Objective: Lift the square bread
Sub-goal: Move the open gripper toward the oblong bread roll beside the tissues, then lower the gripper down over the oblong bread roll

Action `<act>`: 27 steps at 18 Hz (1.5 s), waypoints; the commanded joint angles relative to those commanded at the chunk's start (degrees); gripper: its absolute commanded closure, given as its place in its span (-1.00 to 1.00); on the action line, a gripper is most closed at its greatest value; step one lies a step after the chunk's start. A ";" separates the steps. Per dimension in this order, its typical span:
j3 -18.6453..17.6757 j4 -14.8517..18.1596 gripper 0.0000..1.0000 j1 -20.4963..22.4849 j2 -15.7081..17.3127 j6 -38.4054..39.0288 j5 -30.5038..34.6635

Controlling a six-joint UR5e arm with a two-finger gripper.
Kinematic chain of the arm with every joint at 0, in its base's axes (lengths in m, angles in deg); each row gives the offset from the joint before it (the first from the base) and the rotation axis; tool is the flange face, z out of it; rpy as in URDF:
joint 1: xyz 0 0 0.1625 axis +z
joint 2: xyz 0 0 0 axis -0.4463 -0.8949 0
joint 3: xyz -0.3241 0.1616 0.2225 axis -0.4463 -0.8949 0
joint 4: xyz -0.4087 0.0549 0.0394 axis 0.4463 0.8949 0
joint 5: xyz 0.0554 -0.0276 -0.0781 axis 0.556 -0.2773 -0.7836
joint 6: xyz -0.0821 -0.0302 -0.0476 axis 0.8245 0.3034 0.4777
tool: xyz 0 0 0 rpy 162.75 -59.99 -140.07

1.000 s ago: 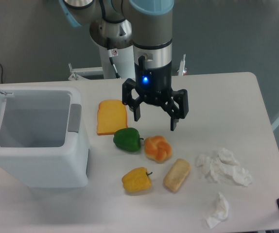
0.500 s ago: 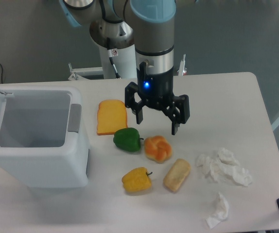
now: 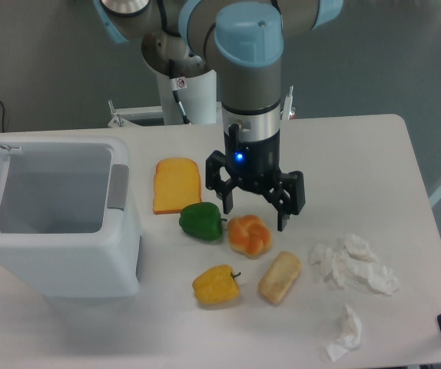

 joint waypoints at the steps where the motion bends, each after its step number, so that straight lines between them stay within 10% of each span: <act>1: 0.18 0.09 -1.00 0.09 -0.70 -2.37 0.00; 27: 1.67 0.70 -1.00 2.99 -13.98 -4.06 8.00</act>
